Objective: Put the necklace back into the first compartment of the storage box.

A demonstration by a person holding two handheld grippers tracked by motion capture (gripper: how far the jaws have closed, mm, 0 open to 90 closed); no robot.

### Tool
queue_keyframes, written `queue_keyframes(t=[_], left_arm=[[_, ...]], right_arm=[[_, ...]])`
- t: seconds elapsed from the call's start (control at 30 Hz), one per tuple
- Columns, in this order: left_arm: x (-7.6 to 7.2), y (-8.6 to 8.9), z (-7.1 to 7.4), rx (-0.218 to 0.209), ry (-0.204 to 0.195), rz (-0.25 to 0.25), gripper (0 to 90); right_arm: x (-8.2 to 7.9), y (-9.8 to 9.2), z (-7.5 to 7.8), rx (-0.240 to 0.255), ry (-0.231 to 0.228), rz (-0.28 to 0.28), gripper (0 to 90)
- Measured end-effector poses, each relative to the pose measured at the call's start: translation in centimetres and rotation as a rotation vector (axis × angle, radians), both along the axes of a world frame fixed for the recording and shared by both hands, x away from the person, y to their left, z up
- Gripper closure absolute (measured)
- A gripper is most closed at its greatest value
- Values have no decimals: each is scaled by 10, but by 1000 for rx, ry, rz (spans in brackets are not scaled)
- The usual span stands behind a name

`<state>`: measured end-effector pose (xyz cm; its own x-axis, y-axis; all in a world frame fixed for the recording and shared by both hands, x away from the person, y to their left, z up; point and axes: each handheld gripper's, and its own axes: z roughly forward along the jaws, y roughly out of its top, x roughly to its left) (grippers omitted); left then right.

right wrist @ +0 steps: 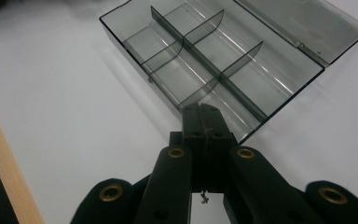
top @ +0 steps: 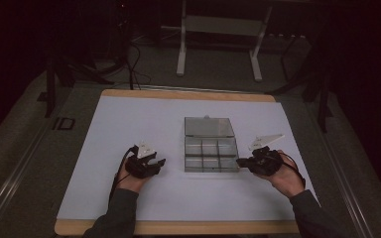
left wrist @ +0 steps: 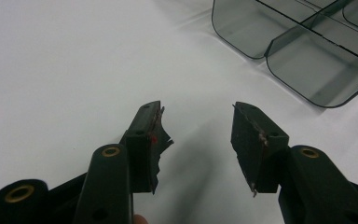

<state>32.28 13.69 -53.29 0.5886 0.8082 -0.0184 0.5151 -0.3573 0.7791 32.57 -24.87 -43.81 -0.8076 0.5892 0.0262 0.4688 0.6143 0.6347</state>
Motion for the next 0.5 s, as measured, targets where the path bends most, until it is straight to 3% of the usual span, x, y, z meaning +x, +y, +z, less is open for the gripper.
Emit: queue_keyframes(t=[0.5], left_arm=[[0,0,0,-1,-1,0,532]], right_arm=[[6,7,6,30,-11,2,900]])
